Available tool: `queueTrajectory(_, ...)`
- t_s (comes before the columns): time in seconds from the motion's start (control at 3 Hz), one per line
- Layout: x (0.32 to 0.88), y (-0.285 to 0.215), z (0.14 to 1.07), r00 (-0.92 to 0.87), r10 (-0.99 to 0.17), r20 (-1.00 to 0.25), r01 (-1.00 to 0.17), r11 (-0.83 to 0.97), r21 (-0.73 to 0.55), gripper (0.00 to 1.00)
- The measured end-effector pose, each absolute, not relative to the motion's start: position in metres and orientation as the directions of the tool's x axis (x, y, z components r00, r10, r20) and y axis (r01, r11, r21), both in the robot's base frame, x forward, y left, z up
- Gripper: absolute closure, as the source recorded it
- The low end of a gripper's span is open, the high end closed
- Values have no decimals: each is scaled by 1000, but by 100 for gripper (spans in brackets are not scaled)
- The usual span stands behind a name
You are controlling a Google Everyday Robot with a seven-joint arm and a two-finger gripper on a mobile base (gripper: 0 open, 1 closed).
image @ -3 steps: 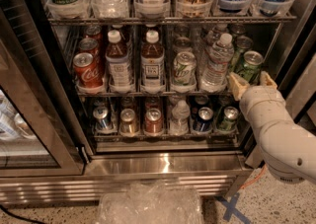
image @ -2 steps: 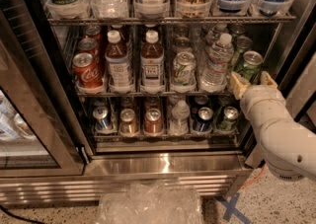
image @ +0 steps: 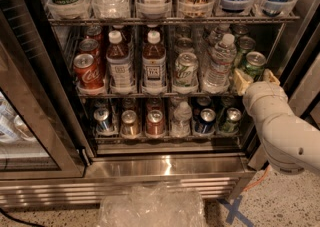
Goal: Pick green can from middle shelf of fridge
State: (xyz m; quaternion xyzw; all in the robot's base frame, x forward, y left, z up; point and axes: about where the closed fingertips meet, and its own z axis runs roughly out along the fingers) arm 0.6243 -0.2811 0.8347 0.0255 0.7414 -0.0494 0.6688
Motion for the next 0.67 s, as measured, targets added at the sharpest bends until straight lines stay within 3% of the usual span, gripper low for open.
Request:
queueTrajectory(0.33,639,-277,832,-109,-10,-994,85,996,-19,37)
queueTrajectory(0.67,650,-275,826,-122,5,-993,71,997,-3,56)
